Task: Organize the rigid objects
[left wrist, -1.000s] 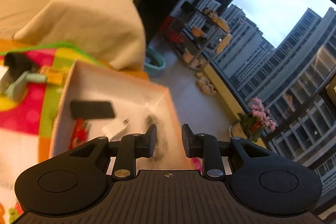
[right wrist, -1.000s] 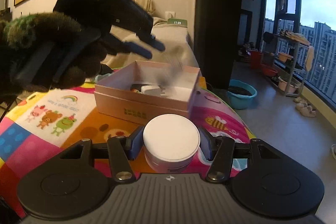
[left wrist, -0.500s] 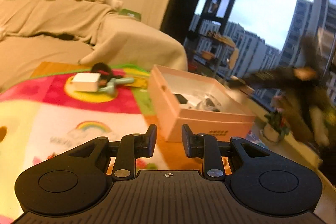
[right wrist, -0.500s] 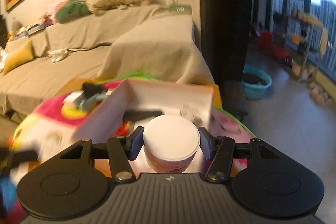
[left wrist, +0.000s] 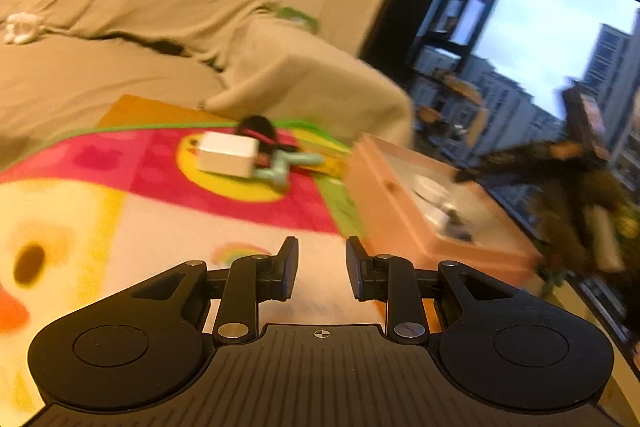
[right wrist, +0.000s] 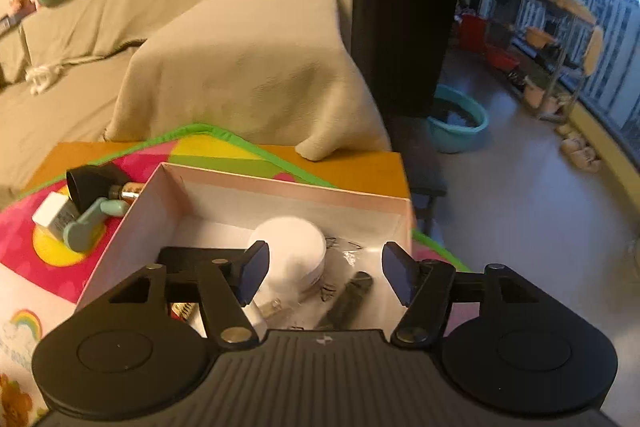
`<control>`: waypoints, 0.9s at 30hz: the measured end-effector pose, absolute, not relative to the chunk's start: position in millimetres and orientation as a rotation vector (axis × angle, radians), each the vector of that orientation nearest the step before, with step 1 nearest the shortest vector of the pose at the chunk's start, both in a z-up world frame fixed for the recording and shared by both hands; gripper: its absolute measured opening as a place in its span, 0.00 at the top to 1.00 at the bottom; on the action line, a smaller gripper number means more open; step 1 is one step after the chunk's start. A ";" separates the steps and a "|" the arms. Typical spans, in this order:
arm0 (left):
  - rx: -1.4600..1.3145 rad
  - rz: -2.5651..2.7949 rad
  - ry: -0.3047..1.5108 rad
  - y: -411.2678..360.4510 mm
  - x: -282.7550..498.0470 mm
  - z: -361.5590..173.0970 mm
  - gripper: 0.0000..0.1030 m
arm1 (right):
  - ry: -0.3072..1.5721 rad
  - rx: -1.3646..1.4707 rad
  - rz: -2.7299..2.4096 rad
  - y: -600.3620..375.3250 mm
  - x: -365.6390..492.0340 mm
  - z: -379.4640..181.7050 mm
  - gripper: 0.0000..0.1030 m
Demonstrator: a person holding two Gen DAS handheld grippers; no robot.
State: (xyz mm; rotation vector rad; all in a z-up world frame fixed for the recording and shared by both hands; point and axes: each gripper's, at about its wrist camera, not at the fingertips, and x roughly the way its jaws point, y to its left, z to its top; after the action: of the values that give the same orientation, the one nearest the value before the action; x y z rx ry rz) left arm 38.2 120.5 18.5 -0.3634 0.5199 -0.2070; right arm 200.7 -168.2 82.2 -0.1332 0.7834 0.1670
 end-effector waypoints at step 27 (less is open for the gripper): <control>-0.638 -0.218 0.662 215.1 215.9 -18.4 0.74 | 1.086 -0.019 0.350 39.8 339.4 34.8 0.47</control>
State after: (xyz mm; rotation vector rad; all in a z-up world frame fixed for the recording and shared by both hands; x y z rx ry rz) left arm 215.9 215.1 -18.4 -0.6377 0.6622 -0.2181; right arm 339.4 39.8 34.8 -0.0188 1.0860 0.3496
